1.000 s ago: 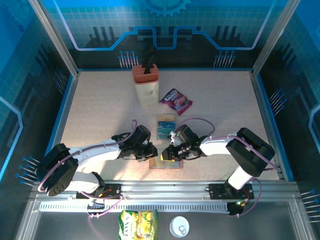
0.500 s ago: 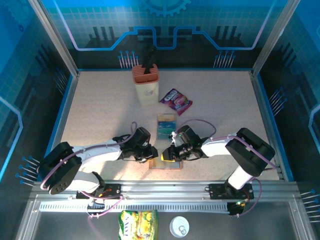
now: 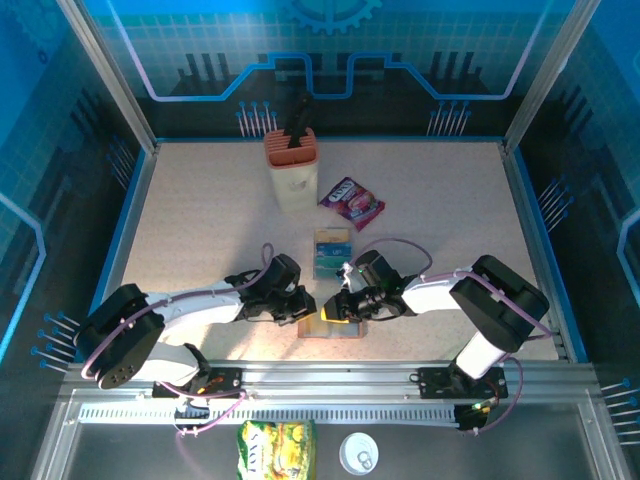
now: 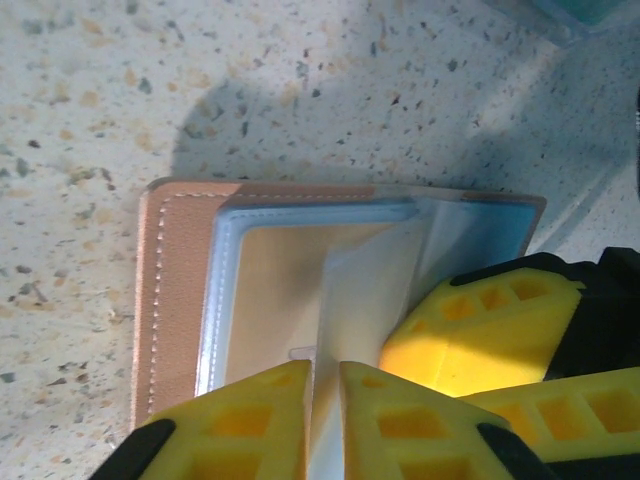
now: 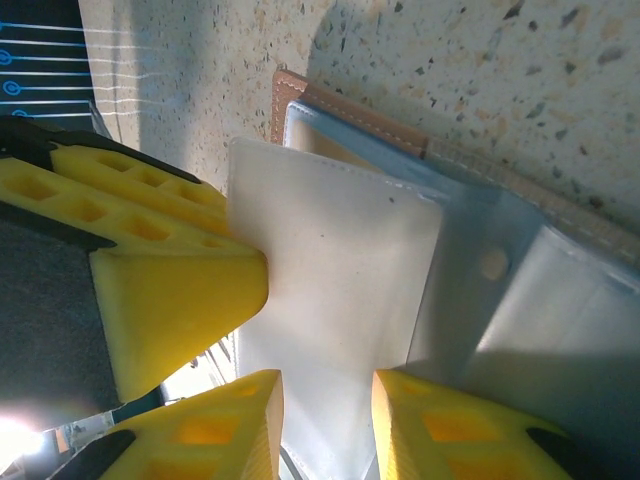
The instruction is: Take the credit cards out of the card holder
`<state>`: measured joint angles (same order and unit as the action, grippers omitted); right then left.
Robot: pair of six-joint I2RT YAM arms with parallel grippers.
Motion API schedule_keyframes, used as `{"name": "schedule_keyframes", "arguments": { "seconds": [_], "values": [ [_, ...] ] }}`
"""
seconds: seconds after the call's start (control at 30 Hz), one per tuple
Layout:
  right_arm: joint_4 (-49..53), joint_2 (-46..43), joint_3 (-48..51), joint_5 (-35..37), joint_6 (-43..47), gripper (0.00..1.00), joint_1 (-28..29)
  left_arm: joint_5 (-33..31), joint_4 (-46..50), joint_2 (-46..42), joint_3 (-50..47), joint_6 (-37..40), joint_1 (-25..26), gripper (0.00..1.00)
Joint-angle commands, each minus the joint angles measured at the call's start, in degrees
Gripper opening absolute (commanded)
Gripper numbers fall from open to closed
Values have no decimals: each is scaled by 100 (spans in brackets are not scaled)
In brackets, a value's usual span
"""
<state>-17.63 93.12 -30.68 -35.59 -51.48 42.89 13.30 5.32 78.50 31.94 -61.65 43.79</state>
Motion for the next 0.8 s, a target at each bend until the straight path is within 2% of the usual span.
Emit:
{"name": "schedule_keyframes", "arguments": {
  "seconds": [0.0,0.23,0.57,0.77],
  "values": [
    [14,-41,66,-81,-55,29,-67,138,-122,-40,-105,-58,34,12],
    [656,-749,-100,85,-13,33,-26,334,16,-186,115,95,67,12],
    [3209,-2234,-659,1143,737,35,-309,349,417,199,971,320,414,13],
    [3959,-3023,-565,1339,951,36,-747,382,388,713,1354,387,594,16]
  ]
}}
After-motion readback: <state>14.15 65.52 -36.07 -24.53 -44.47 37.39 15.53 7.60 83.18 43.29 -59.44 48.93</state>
